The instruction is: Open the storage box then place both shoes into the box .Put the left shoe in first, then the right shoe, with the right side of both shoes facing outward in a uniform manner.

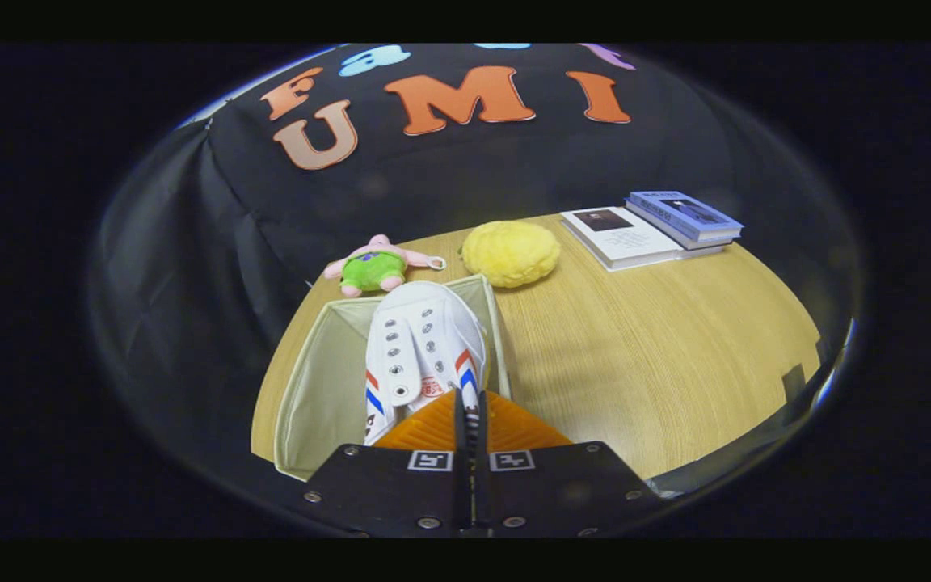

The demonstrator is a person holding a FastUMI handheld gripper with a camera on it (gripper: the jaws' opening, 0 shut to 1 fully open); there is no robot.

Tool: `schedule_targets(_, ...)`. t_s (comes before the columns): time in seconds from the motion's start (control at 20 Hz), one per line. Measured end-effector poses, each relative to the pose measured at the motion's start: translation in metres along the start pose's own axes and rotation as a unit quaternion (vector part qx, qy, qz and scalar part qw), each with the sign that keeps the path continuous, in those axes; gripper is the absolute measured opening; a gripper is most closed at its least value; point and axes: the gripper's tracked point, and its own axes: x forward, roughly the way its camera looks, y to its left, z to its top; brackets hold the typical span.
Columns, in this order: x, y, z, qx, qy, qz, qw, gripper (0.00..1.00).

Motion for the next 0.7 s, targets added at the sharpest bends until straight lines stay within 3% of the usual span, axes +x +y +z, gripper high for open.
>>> schedule_targets(0.05,-0.001,0.004,-0.001,-0.002,0.002,0.004,1.000,0.04)
schedule_targets(0.15,-0.012,0.017,0.009,0.001,-0.011,0.023,1.000,0.19)
schedule_targets(0.3,-0.016,0.010,0.034,-0.020,-0.043,0.017,0.999,0.72)
schedule_targets(0.4,-0.021,0.007,0.048,-0.013,-0.054,0.021,0.998,0.98)
schedule_targets(0.7,-0.053,-0.023,0.108,-0.033,-0.114,0.010,0.993,0.98)
